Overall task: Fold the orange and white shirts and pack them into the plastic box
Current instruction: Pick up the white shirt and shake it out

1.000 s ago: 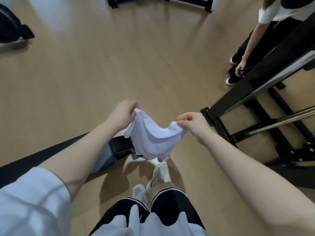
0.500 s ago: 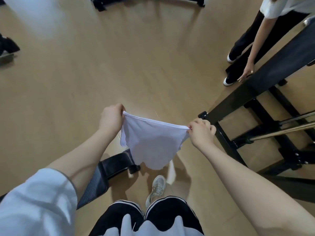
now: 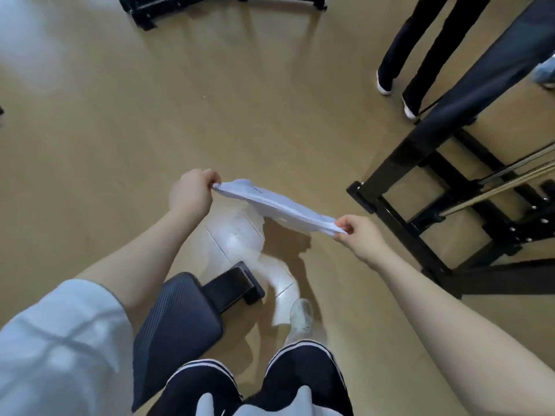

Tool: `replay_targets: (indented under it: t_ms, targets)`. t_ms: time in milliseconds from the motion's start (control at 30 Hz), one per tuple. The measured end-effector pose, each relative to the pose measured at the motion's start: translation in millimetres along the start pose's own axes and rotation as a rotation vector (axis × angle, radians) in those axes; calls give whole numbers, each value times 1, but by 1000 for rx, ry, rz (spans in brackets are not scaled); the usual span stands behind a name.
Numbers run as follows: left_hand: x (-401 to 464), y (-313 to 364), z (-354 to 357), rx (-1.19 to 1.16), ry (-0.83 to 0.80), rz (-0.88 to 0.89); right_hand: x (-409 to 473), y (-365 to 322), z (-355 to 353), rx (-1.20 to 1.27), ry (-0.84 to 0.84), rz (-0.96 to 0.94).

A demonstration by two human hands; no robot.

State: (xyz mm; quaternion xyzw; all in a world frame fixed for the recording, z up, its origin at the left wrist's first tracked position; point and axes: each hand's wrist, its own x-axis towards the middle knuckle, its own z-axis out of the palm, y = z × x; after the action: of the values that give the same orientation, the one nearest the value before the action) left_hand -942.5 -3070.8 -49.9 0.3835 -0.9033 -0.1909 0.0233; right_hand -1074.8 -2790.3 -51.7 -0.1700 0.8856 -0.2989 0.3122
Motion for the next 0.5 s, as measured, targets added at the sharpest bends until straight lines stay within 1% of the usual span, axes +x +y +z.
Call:
replay_targets:
  t_ms: [67, 133, 200, 267, 433, 500]
  targets:
    - [-23, -43, 5, -11, -84, -26, -32, -2, 47, 26, -53, 11]
    - [-43, -83, 9, -23, -150, -16, -58, -4, 93, 27, -83, 21]
    - [-70, -129, 11, -7, -181, 15, -83, -8, 142, 12, -105, 48]
    - [-98, -170, 12, 1, -203, 5, -103, -14, 185, 20, -145, 82]
    - [-153, -248, 13, 76, -336, -116, -139, -21, 274, 51, -339, 158]
    - [-176, -281, 18, 108, -346, -136, -150, -23, 309, 68, -434, 176]
